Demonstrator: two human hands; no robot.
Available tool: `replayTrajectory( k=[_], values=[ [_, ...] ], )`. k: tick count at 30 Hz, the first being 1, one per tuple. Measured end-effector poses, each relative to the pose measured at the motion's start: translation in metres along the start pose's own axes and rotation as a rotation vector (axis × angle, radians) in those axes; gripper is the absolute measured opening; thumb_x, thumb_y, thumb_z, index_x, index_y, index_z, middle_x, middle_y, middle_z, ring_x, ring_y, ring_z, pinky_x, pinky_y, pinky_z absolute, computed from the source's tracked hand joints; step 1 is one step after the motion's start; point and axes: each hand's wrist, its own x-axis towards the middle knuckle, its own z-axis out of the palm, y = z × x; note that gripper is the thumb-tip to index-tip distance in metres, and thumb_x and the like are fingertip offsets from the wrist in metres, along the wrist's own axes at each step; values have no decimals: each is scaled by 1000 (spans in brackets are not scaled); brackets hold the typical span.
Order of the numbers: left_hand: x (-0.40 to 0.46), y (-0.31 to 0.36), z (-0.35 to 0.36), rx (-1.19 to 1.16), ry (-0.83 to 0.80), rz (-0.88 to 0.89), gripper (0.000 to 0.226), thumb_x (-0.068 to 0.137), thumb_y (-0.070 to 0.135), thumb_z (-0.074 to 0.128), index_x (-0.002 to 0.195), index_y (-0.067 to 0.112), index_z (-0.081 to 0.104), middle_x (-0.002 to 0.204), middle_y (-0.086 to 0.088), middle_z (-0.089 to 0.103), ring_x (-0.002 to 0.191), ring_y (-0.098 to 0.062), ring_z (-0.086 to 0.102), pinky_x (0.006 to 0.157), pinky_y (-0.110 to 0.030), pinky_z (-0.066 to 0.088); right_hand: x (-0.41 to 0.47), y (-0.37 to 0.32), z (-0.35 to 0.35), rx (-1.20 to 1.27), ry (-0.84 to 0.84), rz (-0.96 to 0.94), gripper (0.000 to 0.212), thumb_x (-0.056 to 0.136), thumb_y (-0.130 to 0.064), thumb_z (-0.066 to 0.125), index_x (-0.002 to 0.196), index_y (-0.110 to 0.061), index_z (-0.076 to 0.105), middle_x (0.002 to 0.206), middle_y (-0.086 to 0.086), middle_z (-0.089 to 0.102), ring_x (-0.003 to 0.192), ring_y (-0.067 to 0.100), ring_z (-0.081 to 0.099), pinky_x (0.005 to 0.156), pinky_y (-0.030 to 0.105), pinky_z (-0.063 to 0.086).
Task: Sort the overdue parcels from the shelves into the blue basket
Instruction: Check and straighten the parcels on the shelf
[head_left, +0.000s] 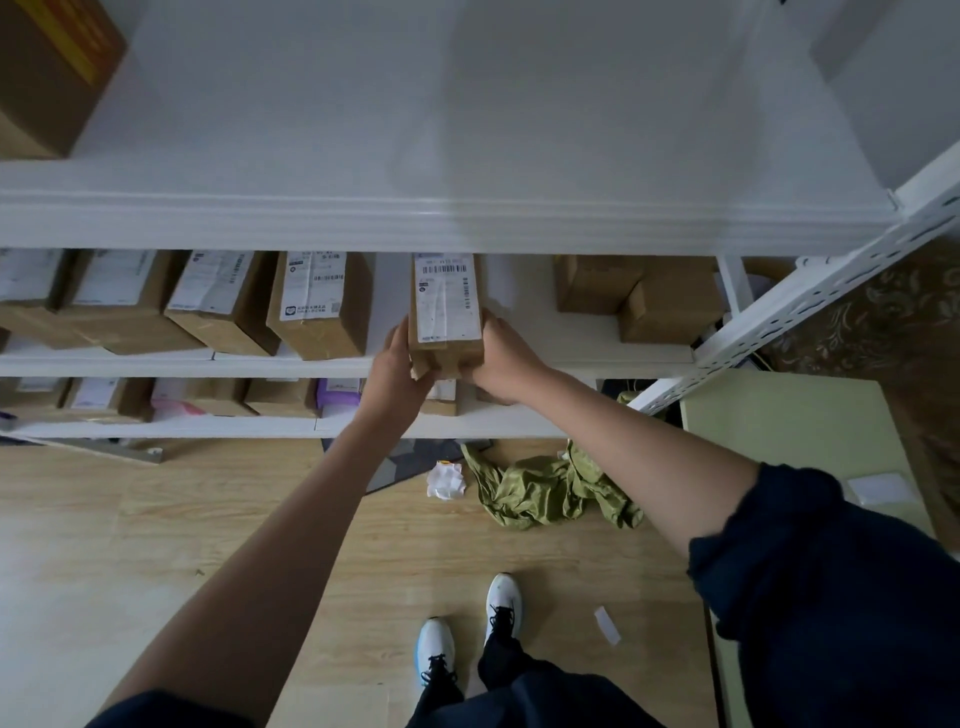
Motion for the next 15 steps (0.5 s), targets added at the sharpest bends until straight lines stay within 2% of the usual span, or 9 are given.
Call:
replayTrajectory(
  k=[3, 5, 7, 10, 13, 15],
  values=[
    [15, -8, -10, 34, 44, -56, 71, 83, 7, 77, 146, 12, 45, 140, -9, 54, 128, -28, 53, 107, -39, 47, 11, -15, -2, 33, -36, 0, 84, 81, -15, 78, 152, -16, 34, 138, 6, 56, 121, 20, 58, 101, 36, 53],
    [20, -10, -16, 37, 93, -96, 58, 86, 13, 76, 139, 12, 52, 132, -9, 60, 121, -29, 58, 102, -45, 52, 22, -25, -2, -14, -38, 0, 80, 82, -7, 75, 150, -12, 33, 129, 9, 60, 111, 24, 63, 95, 41, 57],
    [22, -11, -23, 33, 127, -143, 41, 90, 17, 73, 128, 10, 57, 120, -9, 66, 111, -27, 63, 96, -44, 55, 37, -30, 2, -65, -24, 9, 78, 80, -8, 75, 146, -12, 34, 119, 10, 62, 101, 26, 66, 88, 45, 59],
    [25, -13, -31, 38, 132, -234, 29, 93, 19, 69, 119, 10, 58, 107, -5, 68, 98, -24, 65, 85, -38, 56, 49, -37, 1, -93, -42, 24, 73, 79, -9, 74, 142, -11, 38, 118, 11, 62, 102, 28, 65, 88, 44, 59],
    [19, -18, -31, 65, 92, -282, 24, 97, 28, 63, 116, 13, 60, 106, -3, 69, 96, -21, 67, 78, -30, 52, 37, -44, -9, -89, -32, 18, 74, 81, -5, 72, 146, -8, 37, 121, 13, 59, 106, 28, 63, 87, 38, 58],
    [7, -19, -26, 73, 59, -268, 27, 99, 32, 59, 119, 14, 62, 113, -4, 70, 103, -23, 67, 81, -32, 53, 25, -37, -17, -105, -29, 22, 82, 85, -4, 70, 155, -6, 27, 126, 16, 56, 106, 26, 61, 81, 30, 53]
  ],
)
